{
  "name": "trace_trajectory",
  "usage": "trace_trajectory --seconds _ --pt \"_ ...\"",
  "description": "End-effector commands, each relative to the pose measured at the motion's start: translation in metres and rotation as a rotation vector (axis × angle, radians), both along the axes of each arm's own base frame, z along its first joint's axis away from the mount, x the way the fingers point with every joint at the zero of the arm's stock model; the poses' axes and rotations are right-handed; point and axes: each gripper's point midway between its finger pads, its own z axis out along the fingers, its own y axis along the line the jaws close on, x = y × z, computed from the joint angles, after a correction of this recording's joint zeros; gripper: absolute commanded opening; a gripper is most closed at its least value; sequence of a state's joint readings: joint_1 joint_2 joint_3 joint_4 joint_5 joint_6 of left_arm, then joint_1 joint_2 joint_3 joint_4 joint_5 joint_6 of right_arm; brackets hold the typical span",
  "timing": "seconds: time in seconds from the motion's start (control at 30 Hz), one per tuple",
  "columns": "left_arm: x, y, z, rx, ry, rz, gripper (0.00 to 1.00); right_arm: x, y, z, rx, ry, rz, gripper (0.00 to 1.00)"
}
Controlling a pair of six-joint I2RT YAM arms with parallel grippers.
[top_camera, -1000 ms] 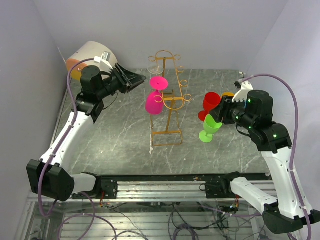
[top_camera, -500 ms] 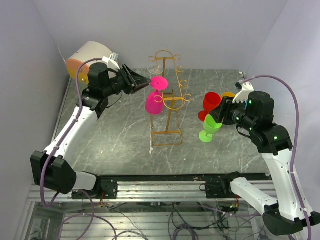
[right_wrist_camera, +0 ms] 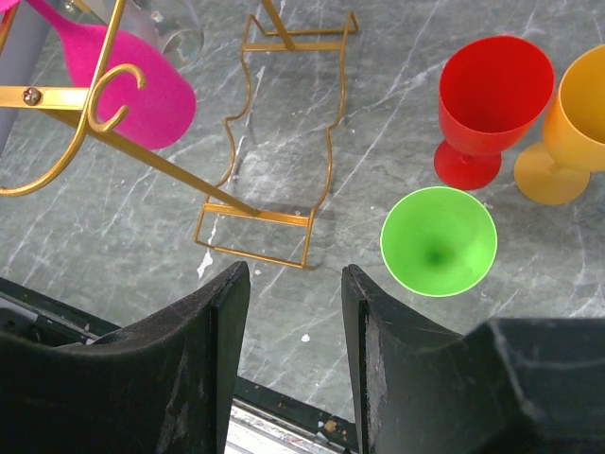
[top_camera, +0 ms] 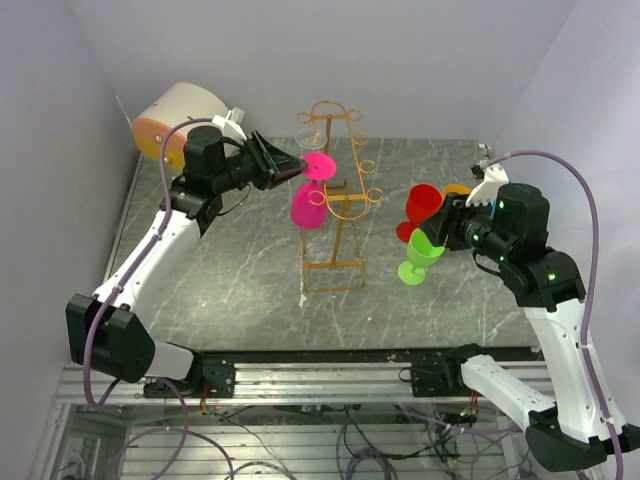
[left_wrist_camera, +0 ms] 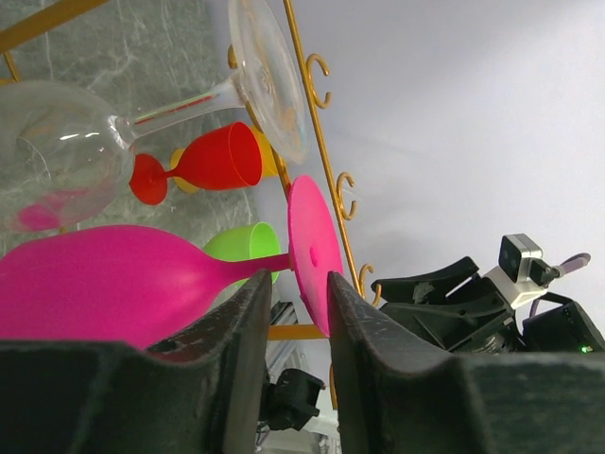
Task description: Take the wine glass off the wine glass rack
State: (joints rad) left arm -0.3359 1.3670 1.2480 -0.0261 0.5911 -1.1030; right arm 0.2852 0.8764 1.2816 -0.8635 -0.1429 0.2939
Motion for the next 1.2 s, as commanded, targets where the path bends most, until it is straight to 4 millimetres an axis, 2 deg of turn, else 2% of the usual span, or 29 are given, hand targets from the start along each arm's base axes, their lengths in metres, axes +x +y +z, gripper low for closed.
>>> trace_trajectory --seconds 0.0,0.1,0.17,0.87,1.17 --pt "-0.003 -0.009 0.012 -0.023 -0.033 -0.041 0.37 0.001 -0.001 0.005 0.000 -0.030 0.002 0.44" --pt "-0.003 -0.008 0.012 -0.016 -0.035 -0.038 0.18 0.001 0.000 0.006 0.003 -0.035 0.003 0.43" --pt "-0.004 -0.008 0.014 -0.018 -0.038 -0.039 0.15 0.001 0.000 0.007 0.005 -0.036 0.004 0.43" --pt "-0.011 0.012 0.037 0.003 -0.033 0.084 0.14 0.001 0.000 0.010 0.020 -0.045 -0.002 0.42" --pt "-0.014 0.040 0.046 -0.009 -0.036 0.240 0.13 -0.001 -0.001 0.011 0.029 -0.049 -0.012 0.42"
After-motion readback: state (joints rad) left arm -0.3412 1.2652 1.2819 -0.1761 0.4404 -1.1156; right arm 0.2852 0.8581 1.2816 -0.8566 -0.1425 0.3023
